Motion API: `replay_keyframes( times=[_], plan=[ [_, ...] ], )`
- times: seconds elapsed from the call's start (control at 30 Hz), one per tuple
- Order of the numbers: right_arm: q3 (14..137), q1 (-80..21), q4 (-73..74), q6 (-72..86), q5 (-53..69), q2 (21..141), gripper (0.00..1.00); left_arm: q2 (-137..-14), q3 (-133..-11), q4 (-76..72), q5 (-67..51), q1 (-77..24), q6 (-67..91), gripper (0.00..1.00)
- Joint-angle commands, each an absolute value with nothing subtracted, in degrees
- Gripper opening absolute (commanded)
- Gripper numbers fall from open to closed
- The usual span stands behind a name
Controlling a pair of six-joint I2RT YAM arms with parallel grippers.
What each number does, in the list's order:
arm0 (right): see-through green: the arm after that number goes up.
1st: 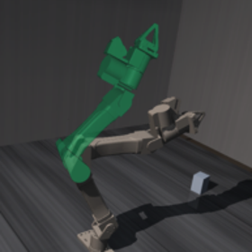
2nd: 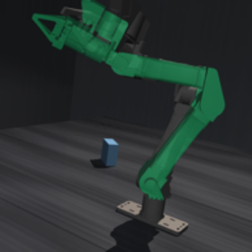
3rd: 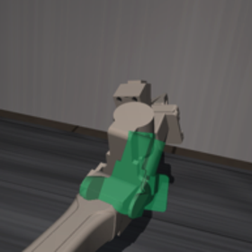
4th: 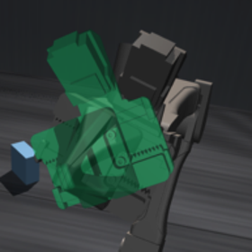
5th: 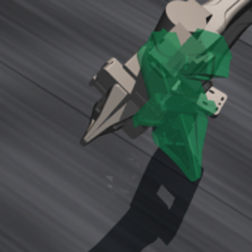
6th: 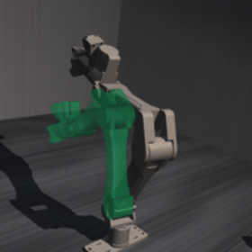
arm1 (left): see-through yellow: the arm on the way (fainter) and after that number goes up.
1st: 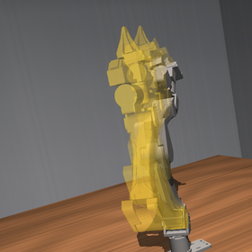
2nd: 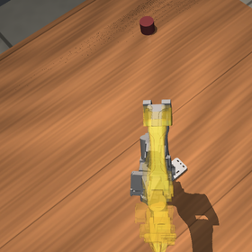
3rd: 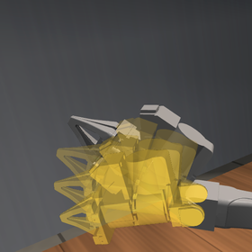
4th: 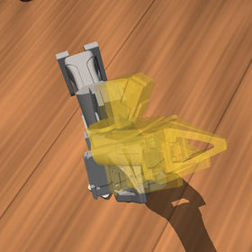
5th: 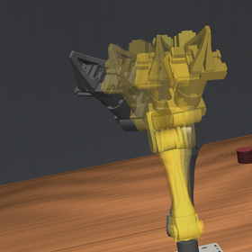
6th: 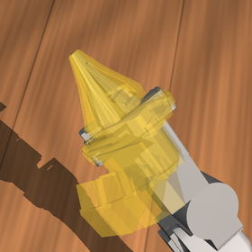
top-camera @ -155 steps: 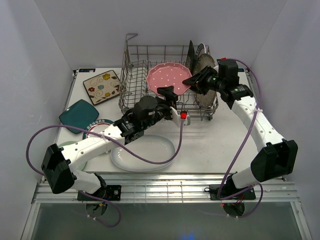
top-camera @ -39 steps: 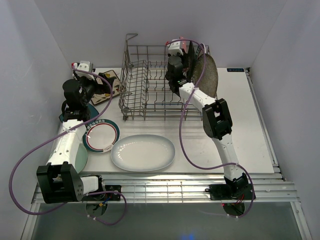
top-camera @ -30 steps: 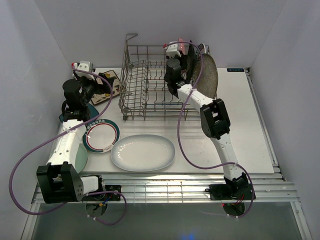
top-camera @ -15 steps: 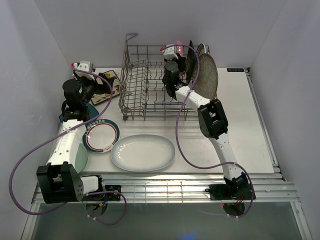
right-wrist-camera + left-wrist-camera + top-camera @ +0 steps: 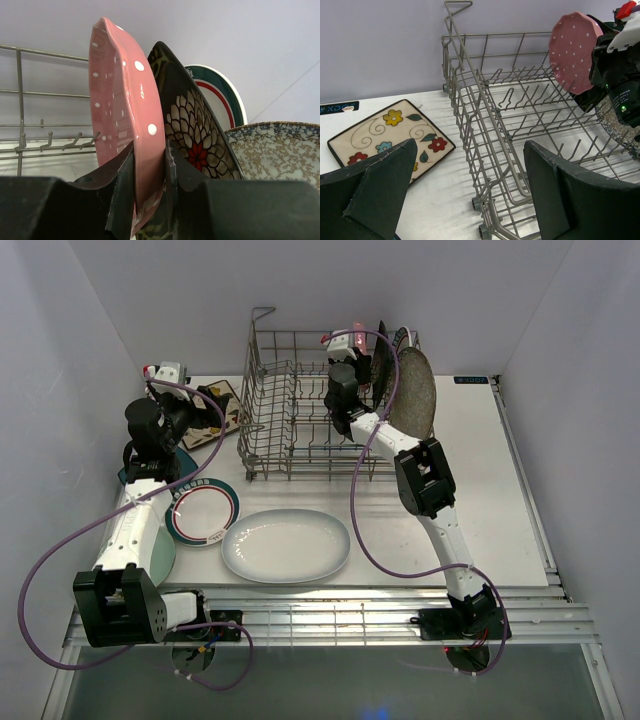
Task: Load the plates into the dish rack
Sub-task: Insert the plate into the dish rack.
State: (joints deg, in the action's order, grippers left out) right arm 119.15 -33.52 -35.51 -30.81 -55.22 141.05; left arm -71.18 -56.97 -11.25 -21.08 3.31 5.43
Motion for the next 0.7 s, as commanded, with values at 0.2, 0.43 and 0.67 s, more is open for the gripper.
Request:
replay_keyframes(
  times=[0.2,0.43,0.67],
  plan=[
    [117.78,-34.19,-38.24,-26.90,-53.79,142.82,0.10,-70.14,-57.30,-12.66,-23.03,3.69,5.63,0.98],
    [117.77,-34.54,-37.88,-26.02,-54.58,144.49,0.13,-69.87,-57.22,-12.66,-23.12,3.78,5.63,0.98],
    [116.90,-34.19,-35.60,-22.59,-53.53,144.14,0.18,-69.96,-57.13,-12.66,-23.64,3.69,5.71,0.98]
  ],
)
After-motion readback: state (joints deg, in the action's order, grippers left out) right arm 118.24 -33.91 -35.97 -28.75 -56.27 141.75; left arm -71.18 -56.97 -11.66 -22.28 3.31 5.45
